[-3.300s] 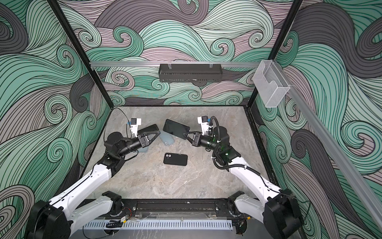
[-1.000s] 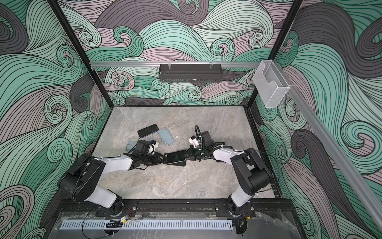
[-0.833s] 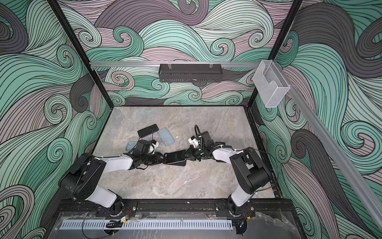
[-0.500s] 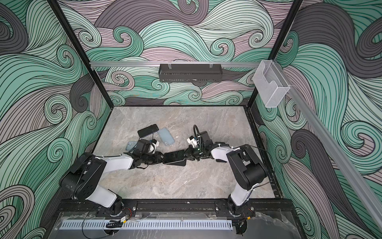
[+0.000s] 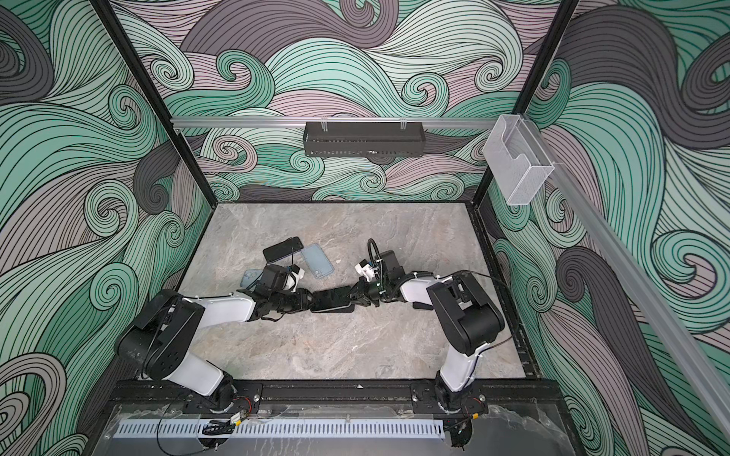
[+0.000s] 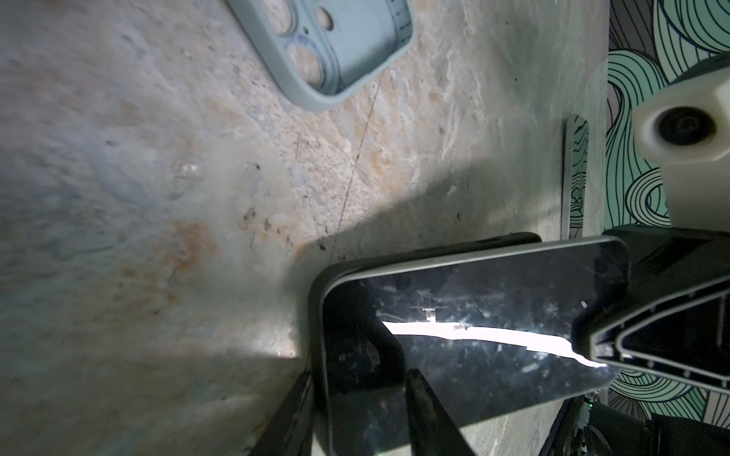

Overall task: Put the phone into the phone case
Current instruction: 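Insert the smartphone's end into the case's lens-hole end while the left gripper holds the case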

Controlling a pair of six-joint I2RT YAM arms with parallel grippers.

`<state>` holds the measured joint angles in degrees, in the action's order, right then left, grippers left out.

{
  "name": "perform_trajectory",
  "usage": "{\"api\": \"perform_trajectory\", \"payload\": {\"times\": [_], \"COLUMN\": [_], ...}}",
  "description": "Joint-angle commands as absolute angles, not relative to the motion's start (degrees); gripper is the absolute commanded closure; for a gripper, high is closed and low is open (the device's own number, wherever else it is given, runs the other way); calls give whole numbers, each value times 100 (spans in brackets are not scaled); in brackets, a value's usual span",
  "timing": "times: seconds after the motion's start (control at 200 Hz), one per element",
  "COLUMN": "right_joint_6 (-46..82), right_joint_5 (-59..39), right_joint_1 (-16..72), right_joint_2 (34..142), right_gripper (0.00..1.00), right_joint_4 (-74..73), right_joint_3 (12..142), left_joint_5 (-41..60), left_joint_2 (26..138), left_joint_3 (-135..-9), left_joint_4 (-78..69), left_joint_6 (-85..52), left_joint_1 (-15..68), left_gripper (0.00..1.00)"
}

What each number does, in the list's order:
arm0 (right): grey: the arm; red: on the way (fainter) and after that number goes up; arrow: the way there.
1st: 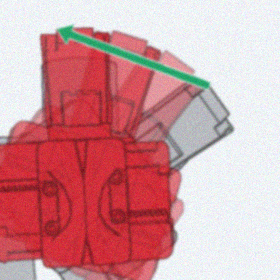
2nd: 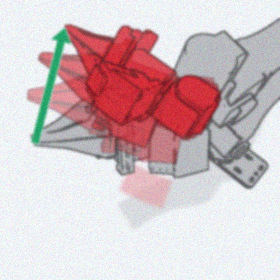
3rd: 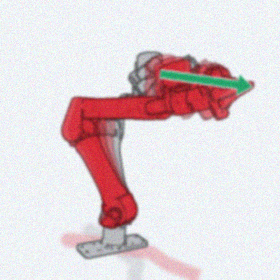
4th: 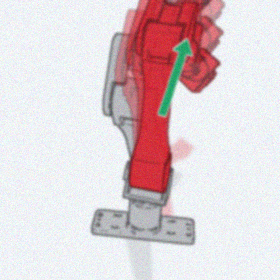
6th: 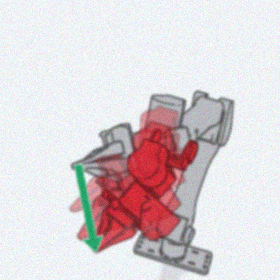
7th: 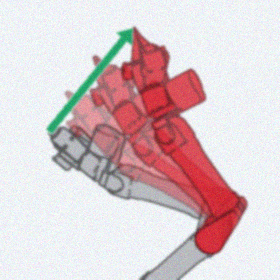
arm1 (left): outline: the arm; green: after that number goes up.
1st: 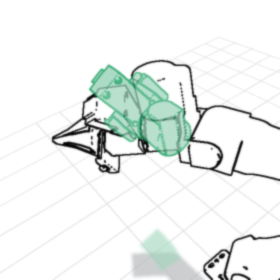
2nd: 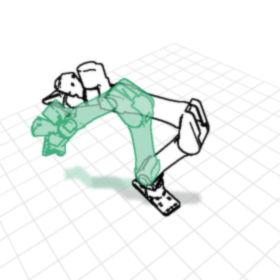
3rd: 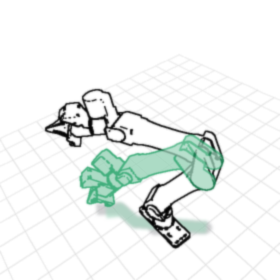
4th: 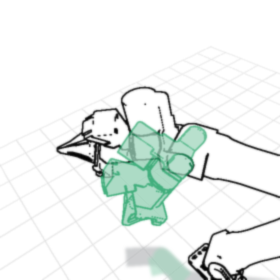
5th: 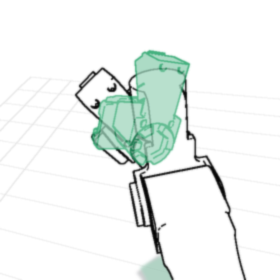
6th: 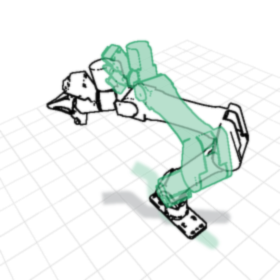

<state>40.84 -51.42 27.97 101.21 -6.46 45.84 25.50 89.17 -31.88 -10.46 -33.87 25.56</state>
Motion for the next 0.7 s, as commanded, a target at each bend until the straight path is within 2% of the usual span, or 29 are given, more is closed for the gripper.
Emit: {"api": "perform_trajectory", "payload": {"times": [0.0, 0.28, 0.435, 0.69], "right_joint_6": [4007, 3493, 3210, 2854], "right_joint_5": [-4900, -4447, -4178, -3791], "right_joint_1": [2909, 2909, 2909, 2918], "right_joint_2": [10321, 10107, 9935, 9729], "right_gripper": [83, 67, 58, 54], "right_joint_4": [-298, 504, 1015, 1679], "right_joint_3": [4596, 4735, 4938, 5249], "left_joint_5": [2736, 2748, 2794, 2848], "left_joint_2": [8930, 8998, 9000, 8972], "left_joint_3": [-3301, -3121, -3051, -3038], "left_joint_4": [-1183, -1346, -1444, -1455], "left_joint_6": [-3339, -3467, -3507, -3497], "left_joint_1": [2610, 2619, 2642, 2703], "left_gripper": [61, 69, 69, 70]}}
